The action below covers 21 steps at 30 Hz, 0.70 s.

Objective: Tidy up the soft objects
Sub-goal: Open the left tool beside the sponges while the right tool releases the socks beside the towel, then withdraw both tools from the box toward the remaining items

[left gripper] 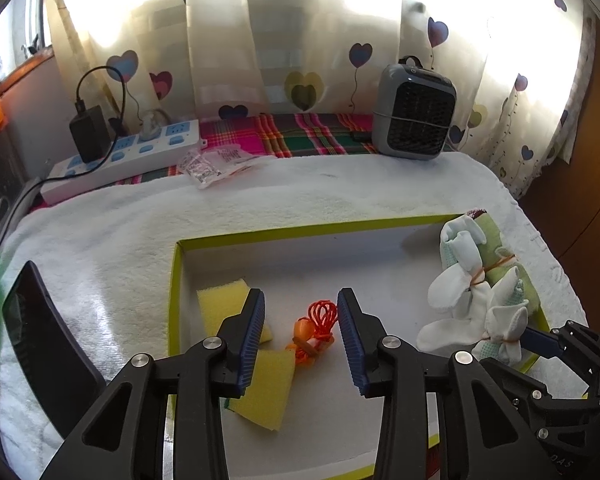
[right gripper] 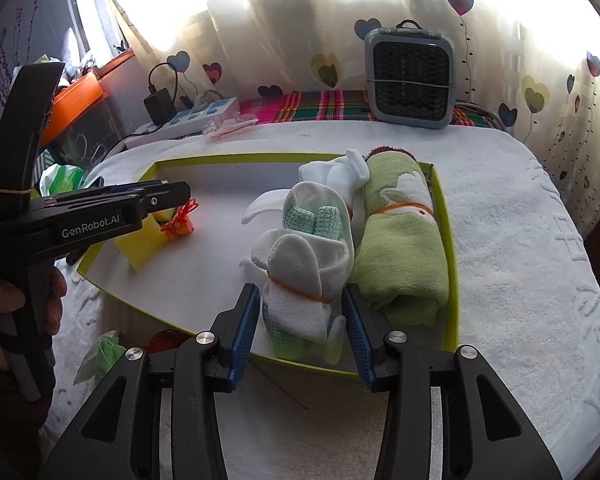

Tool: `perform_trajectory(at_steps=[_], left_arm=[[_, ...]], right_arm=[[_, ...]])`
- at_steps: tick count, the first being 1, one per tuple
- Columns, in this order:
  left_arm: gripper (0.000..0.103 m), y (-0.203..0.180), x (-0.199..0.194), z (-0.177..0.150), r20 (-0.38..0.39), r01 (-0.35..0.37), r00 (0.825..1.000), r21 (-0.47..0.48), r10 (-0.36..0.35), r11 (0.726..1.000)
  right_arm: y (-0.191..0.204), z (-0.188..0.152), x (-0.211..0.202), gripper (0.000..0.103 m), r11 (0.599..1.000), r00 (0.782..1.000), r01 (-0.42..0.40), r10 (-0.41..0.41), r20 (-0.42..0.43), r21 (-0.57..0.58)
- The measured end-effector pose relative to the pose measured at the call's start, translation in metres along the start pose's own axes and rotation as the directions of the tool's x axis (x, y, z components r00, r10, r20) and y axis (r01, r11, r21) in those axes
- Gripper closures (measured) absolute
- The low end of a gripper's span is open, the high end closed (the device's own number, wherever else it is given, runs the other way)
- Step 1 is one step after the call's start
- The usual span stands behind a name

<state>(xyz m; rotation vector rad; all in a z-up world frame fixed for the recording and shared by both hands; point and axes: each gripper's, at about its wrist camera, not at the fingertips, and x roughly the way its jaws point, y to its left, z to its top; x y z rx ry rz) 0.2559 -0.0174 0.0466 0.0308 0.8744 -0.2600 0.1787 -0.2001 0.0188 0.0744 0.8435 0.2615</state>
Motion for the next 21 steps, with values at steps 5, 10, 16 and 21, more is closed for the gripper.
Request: perform_trajectory(at_steps=[5,10,16,21], left_arm=[[0.066,-0.001,-0.005,-0.002,0.003,-0.001,1.000,0.000,0.001,1.000],[0.066,-0.001,-0.013,-0.004,0.017,0.003,1.000,-0.001,-0.003,1.000],[0.066,-0.002,-0.023,-0.009,0.026,0.006,1.000,-0.003,-0.006,1.000],[0.066,-0.002,-0.033,-0.016,0.033,0.009,0.999,-0.010,-0.008,1.000]], right_arm=[[0.002,-0.001,-0.004,0.050,1.000,1.000,0.003,-0.003,0.014,-0.002],[0.002,-0.003,-0.010,0.047,1.000,0.999,0.006,-0.006,0.033,0.006],[0.000,-0.005,-0.017,0.045,0.999,0.999,0.023,-0.024,0.048,0.023],[-0.001,-0.008,-0.022,0.045,0.999,0.998,0.029,-0.031,0.056,0.038]])
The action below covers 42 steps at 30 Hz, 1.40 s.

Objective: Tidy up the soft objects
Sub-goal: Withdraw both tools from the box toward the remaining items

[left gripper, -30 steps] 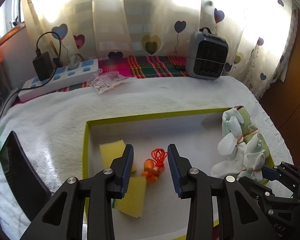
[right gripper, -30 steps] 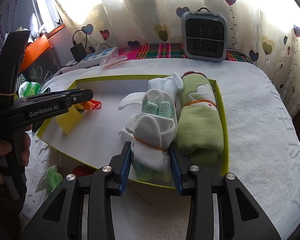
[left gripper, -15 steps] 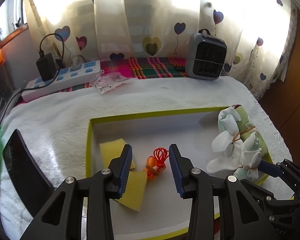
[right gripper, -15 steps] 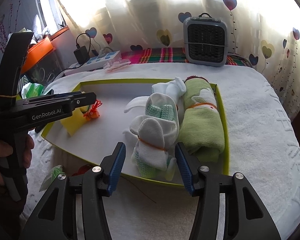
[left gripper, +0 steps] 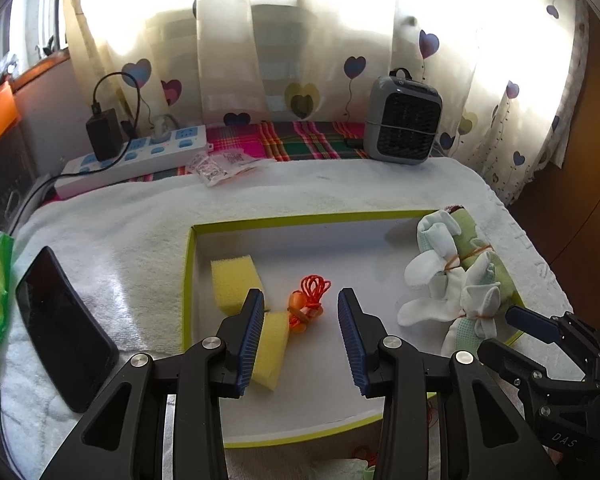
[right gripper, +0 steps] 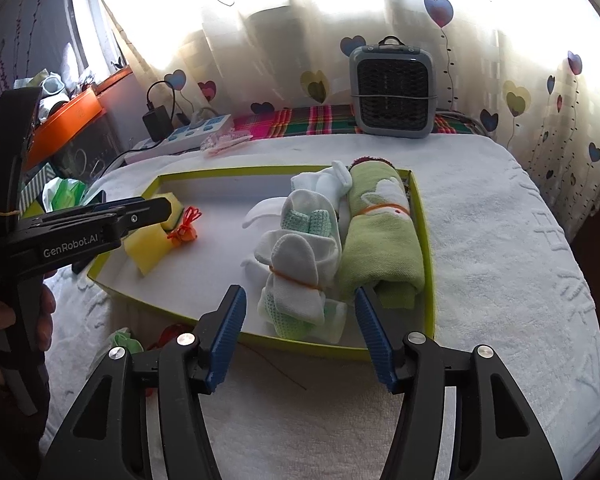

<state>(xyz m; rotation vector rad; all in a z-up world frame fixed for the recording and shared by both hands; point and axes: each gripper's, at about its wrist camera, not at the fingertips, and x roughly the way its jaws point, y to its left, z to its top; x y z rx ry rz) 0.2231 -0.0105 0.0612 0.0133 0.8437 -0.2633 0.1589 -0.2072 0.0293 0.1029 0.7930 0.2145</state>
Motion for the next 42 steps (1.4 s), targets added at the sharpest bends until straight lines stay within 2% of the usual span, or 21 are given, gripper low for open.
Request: perform_trajectory(at_steps=[13,18,22,26,28,30,35,42], left_arm=[[0.066,-0.003,-0.027,-0.025,0.017,-0.017,1.000,-0.011,0.017,1.000],[0.066,-0.005,-0.036,-0.036,0.018,-0.078,0.997,-0.007,0.078,0.997],[0.066,-0.004,-0.047,-0.045,0.052,-0.140,0.989,-0.012,0.140,0.990],[0.066,0.003,-0.059,-0.055,0.079,-0.131,0.988,-0.064,0.136,0.989],[0.066,0.007,-0.062,-0.059,0.085,-0.104,0.990,-0.100,0.113,0.990],[0.066,0.010,-0.063,-0.063,0.067,-0.088,0.993,-0.129,0.097,0.988],[0.066,0.015,-0.061,-0.072,0.036,-0.130,0.990,-0.156,0.138,0.979],[0.066,0.013,-0.062,-0.090,0.016,-0.190,0.981,-0.144,0.194,0.971]], right_arm=[[0.005,-0.013,-0.016,0.045,1.000,1.000,0.010,-0.011,0.017,0.011],[0.004,-0.018,-0.022,0.045,1.000,1.000,0.010,-0.011,0.024,0.026],[0.004,-0.023,-0.026,0.045,0.999,0.999,0.012,-0.013,0.030,0.037],[0.004,-0.027,-0.032,0.045,0.999,0.999,0.013,-0.015,0.040,0.051],[0.004,-0.028,-0.033,0.045,0.998,0.999,0.013,-0.016,0.044,0.056],[0.004,-0.030,-0.034,0.045,0.998,0.999,0.013,-0.016,0.046,0.059],[0.005,-0.035,-0.037,0.045,0.998,0.999,0.009,-0.012,0.051,0.064],[0.012,-0.042,-0.040,0.045,0.999,0.999,0.009,-0.012,0.048,0.043]])
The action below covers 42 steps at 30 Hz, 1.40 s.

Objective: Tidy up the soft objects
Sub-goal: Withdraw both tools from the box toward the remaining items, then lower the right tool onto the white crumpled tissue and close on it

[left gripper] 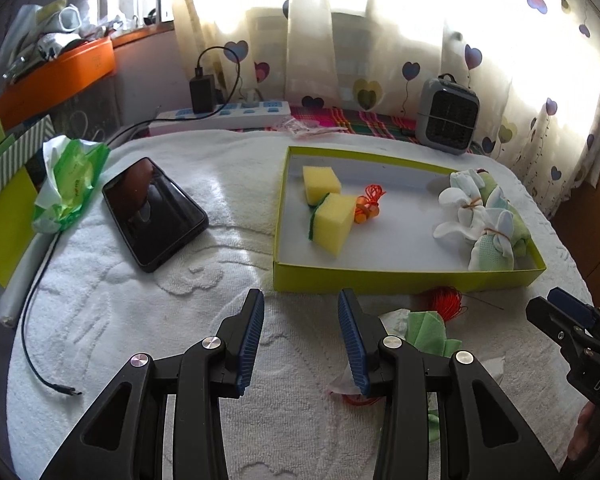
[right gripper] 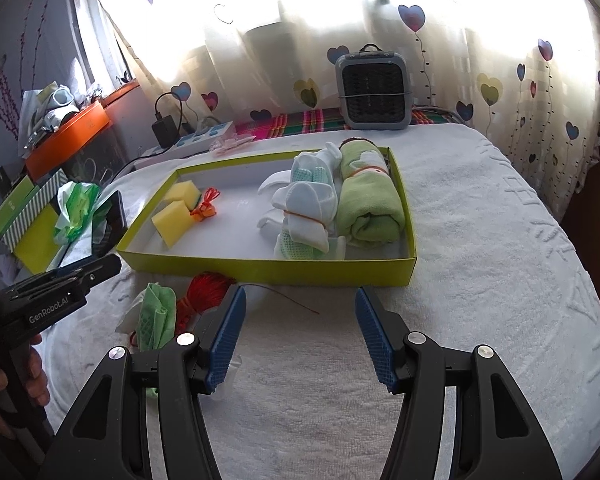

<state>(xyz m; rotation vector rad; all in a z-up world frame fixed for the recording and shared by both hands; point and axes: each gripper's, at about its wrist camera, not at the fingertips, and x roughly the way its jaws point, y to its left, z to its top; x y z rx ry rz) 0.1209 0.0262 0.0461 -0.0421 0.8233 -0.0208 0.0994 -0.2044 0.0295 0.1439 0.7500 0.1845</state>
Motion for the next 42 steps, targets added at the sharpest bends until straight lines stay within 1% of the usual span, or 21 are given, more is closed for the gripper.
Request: perform_trajectory(at_steps=[3,4,7,10,15,20,24,32,38,39,42], left_arm=[[0.066,0.000,-0.005,-0.007,0.012,-0.039,0.999,0.015,0.038,0.999],[0.066,0.001,-0.006,-0.010,0.016,-0.039,0.999,0.015,0.039,0.999],[0.066,0.005,-0.006,-0.018,-0.007,-0.034,0.999,-0.007,0.034,0.999],[0.066,0.005,-0.006,-0.026,-0.026,-0.043,0.999,-0.001,0.043,0.999],[0.066,0.007,-0.010,-0.038,-0.036,-0.041,0.999,0.006,0.041,0.999],[0.066,0.011,-0.013,-0.045,-0.043,-0.020,0.999,0.003,0.020,1.000],[0.066,0.016,-0.012,-0.052,-0.060,-0.007,0.998,-0.009,0.006,1.000],[0.066,0.021,-0.010,-0.058,-0.081,0.040,0.996,-0.029,-0.042,0.999],[0.066,0.024,-0.008,-0.062,-0.087,0.058,0.994,-0.037,-0.061,0.998],[0.065,0.025,-0.007,-0.062,-0.086,0.062,0.994,-0.038,-0.065,0.997],[0.058,0.024,-0.008,-0.063,-0.083,0.088,0.992,-0.027,-0.090,0.996]], right_arm=[[0.004,-0.004,-0.003,0.045,1.000,1.000,0.007,-0.007,0.000,-0.018],[0.006,-0.006,-0.003,0.045,1.000,1.000,0.008,-0.008,-0.004,-0.026],[0.013,-0.013,-0.003,0.045,0.999,1.000,-0.002,0.001,-0.020,-0.046],[0.020,-0.019,-0.002,0.045,0.997,0.999,-0.019,0.016,-0.037,-0.070],[0.026,-0.026,-0.003,0.045,0.996,0.998,-0.035,0.031,-0.052,-0.080],[0.028,-0.032,-0.004,0.045,0.996,0.996,-0.060,0.055,-0.068,-0.068],[0.030,-0.035,-0.001,0.045,0.994,0.992,-0.099,0.095,-0.088,-0.047],[0.038,-0.037,0.017,0.045,0.992,0.983,-0.123,0.117,-0.144,-0.038],[0.043,-0.037,0.025,0.045,0.993,0.982,-0.112,0.103,-0.160,-0.049],[0.043,-0.036,0.026,0.045,0.993,0.982,-0.110,0.101,-0.160,-0.049],[0.041,-0.035,0.026,0.045,0.993,0.982,-0.115,0.108,-0.153,-0.034]])
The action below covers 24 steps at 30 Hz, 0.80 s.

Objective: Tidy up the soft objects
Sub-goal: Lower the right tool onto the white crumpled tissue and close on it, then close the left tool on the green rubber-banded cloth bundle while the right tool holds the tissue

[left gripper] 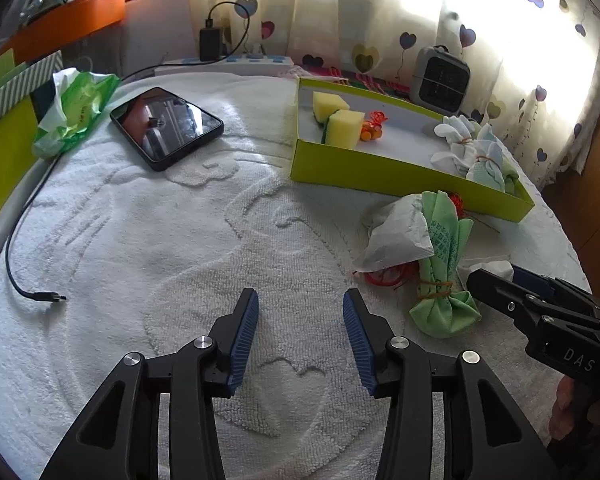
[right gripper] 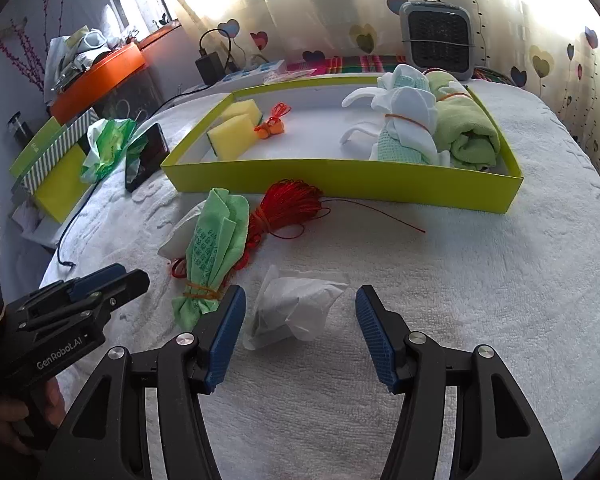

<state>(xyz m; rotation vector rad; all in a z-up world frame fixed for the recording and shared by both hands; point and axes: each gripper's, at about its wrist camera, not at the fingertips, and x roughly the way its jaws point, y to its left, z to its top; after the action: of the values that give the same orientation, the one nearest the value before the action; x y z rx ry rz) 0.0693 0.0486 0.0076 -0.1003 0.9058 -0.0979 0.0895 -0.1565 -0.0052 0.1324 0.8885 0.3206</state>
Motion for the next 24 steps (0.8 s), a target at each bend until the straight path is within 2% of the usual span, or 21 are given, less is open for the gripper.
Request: perform_trajectory(at_steps=[4,5,14,20,24], left_arm=[[0.057,-0.003,0.000,-0.002,0.005,-0.009,1.000,0.025,0.009,1.000],[0.057,-0.003,0.000,-0.002,0.004,-0.008,1.000,0.025,0.008,1.000],[0.056,-0.004,-0.001,-0.003,-0.005,-0.003,1.000,0.010,0.003,1.000],[0.056,-0.005,-0.004,-0.002,-0.013,0.005,1.000,-0.008,-0.005,1.000],[0.056,-0.012,-0.009,-0.003,-0.010,0.039,0.999,-0.005,-0.039,0.999]], right_arm=[[0.000,-0.001,-0.001,0.046,1.000,1.000,0.001,-0.001,0.006,-0.005],[0.001,-0.002,-0.001,0.052,1.000,1.000,0.007,-0.007,0.009,-0.014],[0.003,-0.004,-0.002,0.077,0.999,0.999,-0.034,0.034,0.013,-0.032],[-0.002,-0.005,-0.005,0.081,0.999,0.999,-0.047,0.047,0.026,-0.017],[-0.008,-0.006,-0.011,0.082,0.999,0.998,-0.053,0.053,0.042,0.005]])
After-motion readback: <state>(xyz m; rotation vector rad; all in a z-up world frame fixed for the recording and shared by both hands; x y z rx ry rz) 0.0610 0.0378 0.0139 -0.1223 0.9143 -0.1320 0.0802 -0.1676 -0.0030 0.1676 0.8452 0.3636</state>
